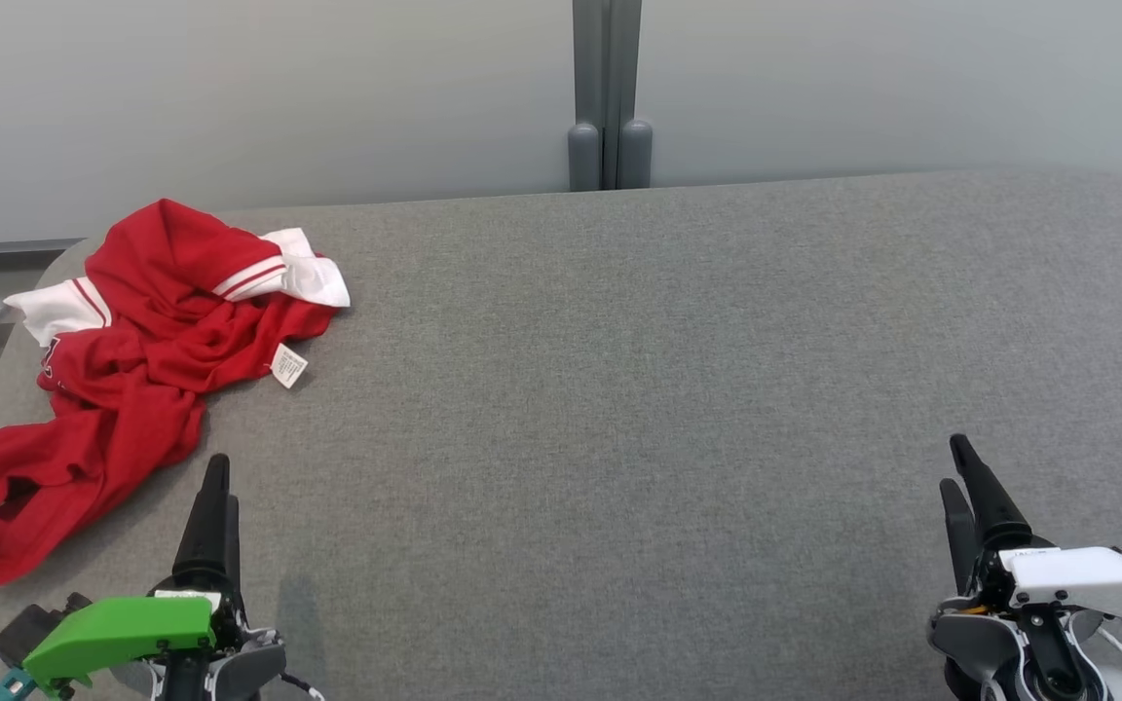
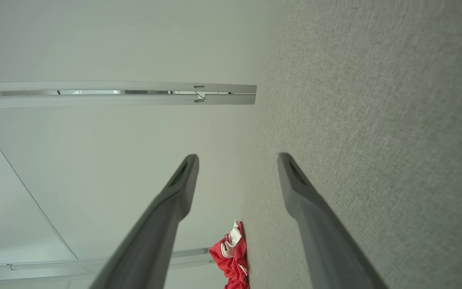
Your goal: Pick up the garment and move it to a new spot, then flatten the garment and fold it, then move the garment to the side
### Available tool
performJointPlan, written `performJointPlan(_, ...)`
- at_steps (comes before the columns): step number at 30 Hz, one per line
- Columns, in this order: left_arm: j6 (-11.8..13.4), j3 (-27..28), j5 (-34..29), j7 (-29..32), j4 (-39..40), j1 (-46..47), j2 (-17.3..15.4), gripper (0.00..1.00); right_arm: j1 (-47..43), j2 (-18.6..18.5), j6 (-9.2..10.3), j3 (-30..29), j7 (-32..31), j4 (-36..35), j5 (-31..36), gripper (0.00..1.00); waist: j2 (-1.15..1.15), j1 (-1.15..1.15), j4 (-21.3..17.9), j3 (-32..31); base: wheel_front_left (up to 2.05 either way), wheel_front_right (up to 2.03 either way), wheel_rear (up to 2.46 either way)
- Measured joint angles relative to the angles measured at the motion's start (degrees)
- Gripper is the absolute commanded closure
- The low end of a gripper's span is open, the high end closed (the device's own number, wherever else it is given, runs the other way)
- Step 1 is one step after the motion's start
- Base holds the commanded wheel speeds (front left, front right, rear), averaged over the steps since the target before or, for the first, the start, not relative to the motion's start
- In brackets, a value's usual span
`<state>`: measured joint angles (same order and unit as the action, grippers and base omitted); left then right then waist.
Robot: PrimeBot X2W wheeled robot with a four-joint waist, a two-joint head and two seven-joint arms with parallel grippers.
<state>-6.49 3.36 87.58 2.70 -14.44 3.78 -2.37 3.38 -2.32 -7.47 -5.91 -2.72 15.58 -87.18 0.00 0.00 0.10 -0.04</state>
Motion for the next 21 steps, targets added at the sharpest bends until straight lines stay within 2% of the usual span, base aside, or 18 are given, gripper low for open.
performJointPlan(21, 4.5, -5.6, -22.5, -4.9, 6.2, -0.9, 0.0, 0.00, -2.0, -0.1, 0.00, 2.8, 4.9, -7.0, 27.5, 0.00, 0.00, 0.00, 0.4, 0.0, 0.00, 0.00, 0.00)
